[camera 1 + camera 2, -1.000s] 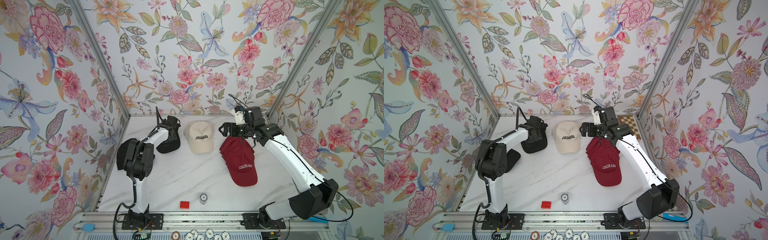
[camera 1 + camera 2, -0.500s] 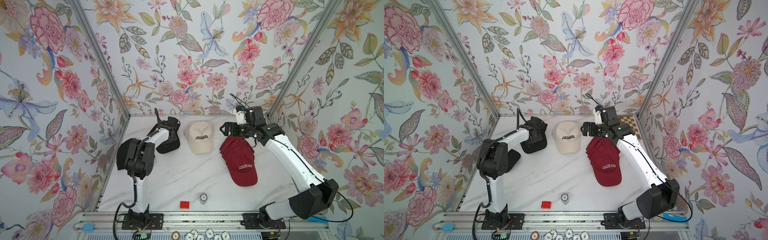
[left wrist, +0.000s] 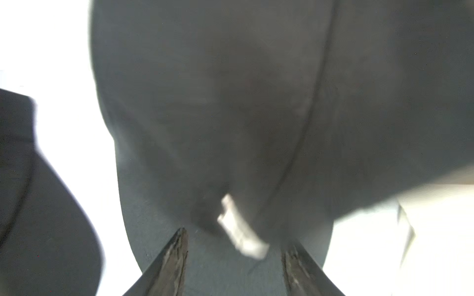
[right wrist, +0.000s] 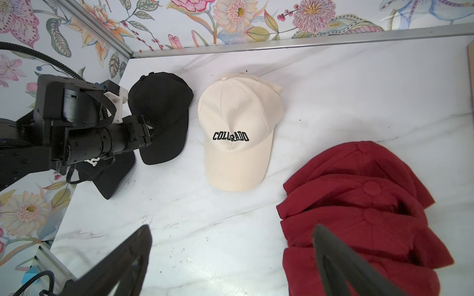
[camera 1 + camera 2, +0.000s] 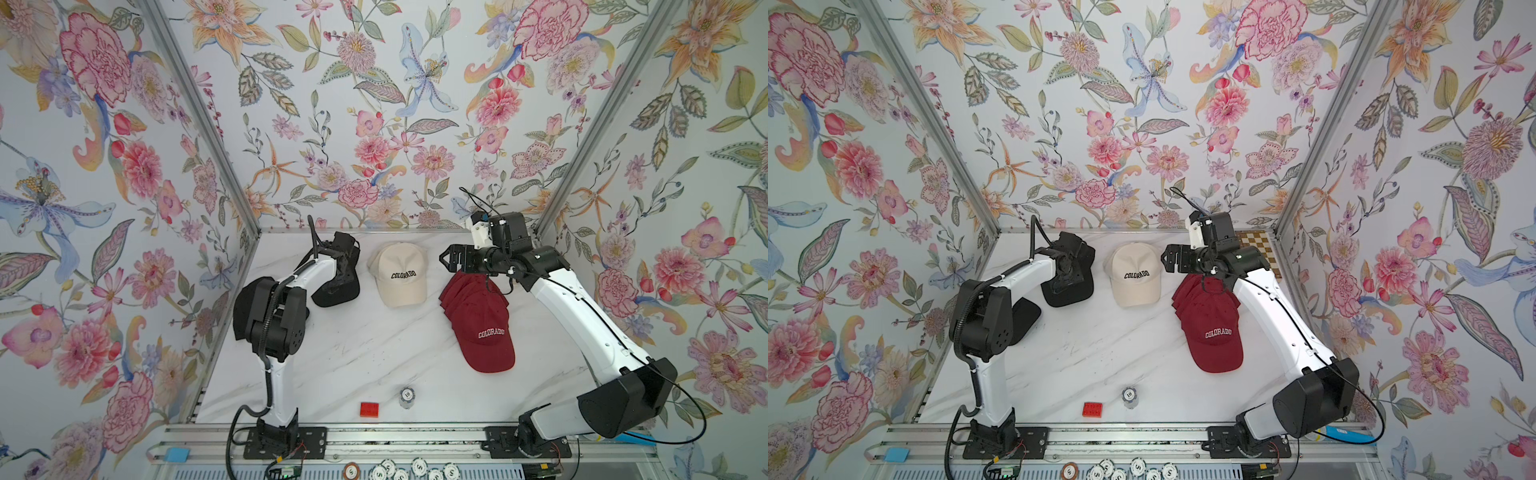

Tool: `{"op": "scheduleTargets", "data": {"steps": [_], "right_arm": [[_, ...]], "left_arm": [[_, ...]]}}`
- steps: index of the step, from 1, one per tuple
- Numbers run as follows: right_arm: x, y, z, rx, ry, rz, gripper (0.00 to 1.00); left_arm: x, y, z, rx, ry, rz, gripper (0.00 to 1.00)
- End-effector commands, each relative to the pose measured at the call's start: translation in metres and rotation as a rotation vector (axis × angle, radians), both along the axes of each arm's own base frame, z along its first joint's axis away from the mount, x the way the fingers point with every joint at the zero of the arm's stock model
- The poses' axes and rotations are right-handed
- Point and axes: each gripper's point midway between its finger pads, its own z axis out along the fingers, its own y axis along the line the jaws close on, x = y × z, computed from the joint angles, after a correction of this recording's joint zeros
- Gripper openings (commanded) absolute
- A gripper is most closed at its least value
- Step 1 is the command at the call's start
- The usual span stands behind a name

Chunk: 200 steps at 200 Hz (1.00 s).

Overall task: Stack the baseball caps by color
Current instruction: Place the baseball cap on the baseball cap.

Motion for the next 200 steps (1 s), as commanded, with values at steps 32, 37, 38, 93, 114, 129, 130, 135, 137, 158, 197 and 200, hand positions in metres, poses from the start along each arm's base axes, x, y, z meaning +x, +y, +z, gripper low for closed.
{"op": "scheduleTargets", "data": {"steps": [32,37,38,93,114,129,130,135,137,158,197,200], "right_arm": [[-0.001,0.0,-0.003,-0.002,0.006,0.019,0.99],[0.0,-0.001,-0.003,-0.001,0.005,0.017,0.99],[-0.001,0.0,-0.003,-0.002,0.005,0.018,0.99],[-0.006,-0.008,0.003,-0.004,-0.014,-0.005,0.99],[-0.008,-0.013,0.005,-0.001,-0.019,-0.021,0.99],[-0.01,-0.016,0.006,0.001,-0.021,-0.03,0.99],[-0.01,-0.016,0.006,0.0,-0.021,-0.03,0.99],[-0.011,-0.017,0.007,0.002,-0.023,-0.033,0.99],[-0.011,-0.018,0.007,0.002,-0.022,-0.035,0.99],[-0.013,-0.023,0.008,0.002,-0.024,-0.05,0.99],[-0.014,-0.026,0.008,0.006,-0.02,-0.061,0.99],[-0.013,-0.026,0.007,0.005,-0.018,-0.063,0.99]], "left_arm": [[0.018,-0.002,0.077,0.01,-0.136,-0.015,0.61],[0.021,-0.002,0.079,0.014,-0.142,-0.017,0.62],[0.022,-0.002,0.079,0.015,-0.143,-0.017,0.61],[0.068,-0.002,0.066,0.102,-0.136,-0.016,0.6],[0.084,0.002,0.058,0.131,-0.126,-0.017,0.6],[0.09,0.006,0.046,0.133,-0.104,-0.018,0.58],[0.09,0.006,0.045,0.134,-0.101,-0.017,0.58],[0.091,0.008,0.041,0.134,-0.092,-0.014,0.57],[0.092,0.01,0.04,0.134,-0.087,-0.013,0.57],[0.092,0.017,0.03,0.139,-0.068,-0.001,0.57],[0.091,0.025,0.029,0.142,-0.067,0.021,0.57],[0.09,0.025,0.029,0.142,-0.067,0.021,0.57]]}}
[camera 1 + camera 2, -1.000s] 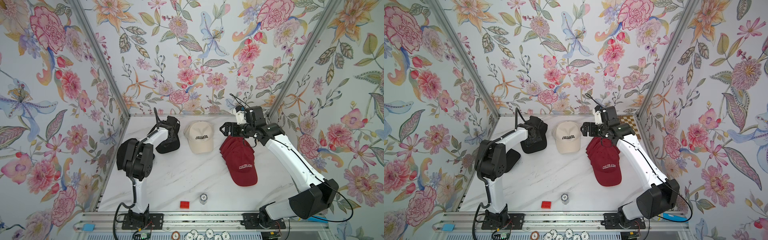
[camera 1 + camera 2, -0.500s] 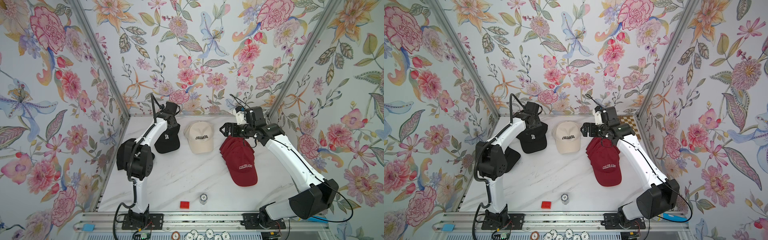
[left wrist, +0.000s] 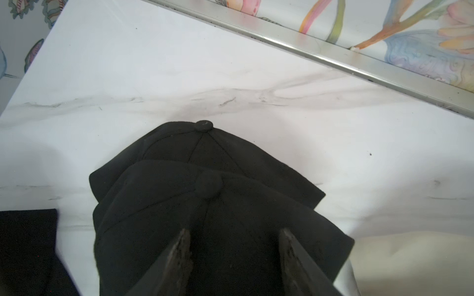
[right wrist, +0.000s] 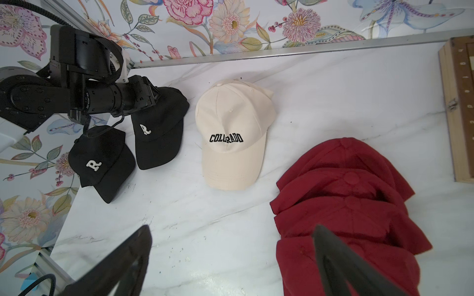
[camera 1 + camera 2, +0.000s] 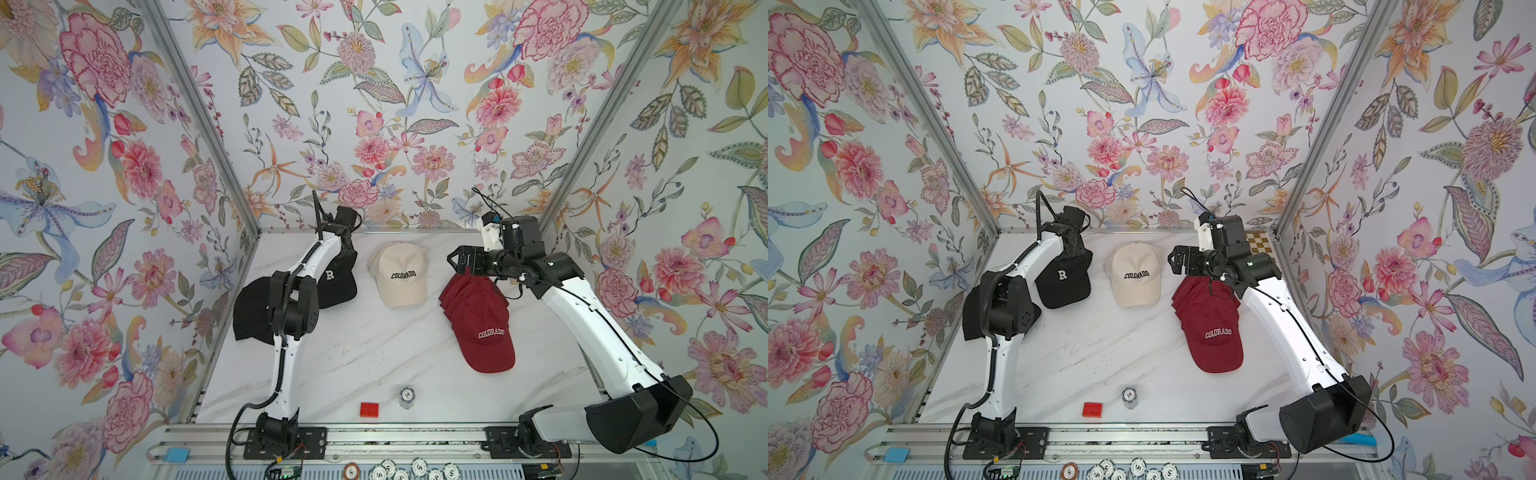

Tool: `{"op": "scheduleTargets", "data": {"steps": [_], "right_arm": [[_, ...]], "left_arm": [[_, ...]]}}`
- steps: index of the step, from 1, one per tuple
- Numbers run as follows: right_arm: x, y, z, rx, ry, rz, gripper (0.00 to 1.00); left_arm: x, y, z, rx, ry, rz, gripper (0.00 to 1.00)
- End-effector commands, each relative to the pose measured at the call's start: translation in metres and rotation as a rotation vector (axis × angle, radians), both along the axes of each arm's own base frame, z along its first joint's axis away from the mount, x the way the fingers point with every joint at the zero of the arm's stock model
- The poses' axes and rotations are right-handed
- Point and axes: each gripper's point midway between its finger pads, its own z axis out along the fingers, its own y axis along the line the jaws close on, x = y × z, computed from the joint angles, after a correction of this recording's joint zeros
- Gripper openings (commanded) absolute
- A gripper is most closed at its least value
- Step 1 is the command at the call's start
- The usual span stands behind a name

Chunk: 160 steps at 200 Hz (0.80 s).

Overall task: Stack the baseball caps by color
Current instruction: Place the baseball cap on the baseball cap.

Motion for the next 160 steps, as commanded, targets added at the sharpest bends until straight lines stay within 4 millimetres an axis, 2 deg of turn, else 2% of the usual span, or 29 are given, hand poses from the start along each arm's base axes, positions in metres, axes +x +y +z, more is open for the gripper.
{"op": "scheduleTargets", "data": {"steps": [1,45,101,116,135,160], "right_arm": [[-0.004,-0.005,-0.004,-0.004,0.015,-0.02,0.99],[0.0,-0.003,-0.002,0.001,0.014,-0.014,0.99],[0.004,0.003,-0.003,0.008,0.019,0.014,0.99],[0.005,0.005,-0.003,0.011,0.023,0.024,0.99],[0.005,0.008,-0.003,0.016,0.023,0.037,0.99],[0.004,0.014,-0.003,0.02,0.022,0.062,0.99]], "left_arm": [[-0.005,0.012,0.005,0.029,0.019,0.017,0.57],[-0.006,0.011,0.025,0.007,-0.019,0.019,0.59],[-0.017,0.012,0.084,-0.017,-0.121,0.003,0.72],[-0.023,0.013,0.098,-0.022,-0.14,0.001,0.77],[-0.034,0.019,0.116,-0.017,-0.164,0.009,0.78],[-0.061,0.032,0.13,0.016,-0.169,0.02,0.79]]}}
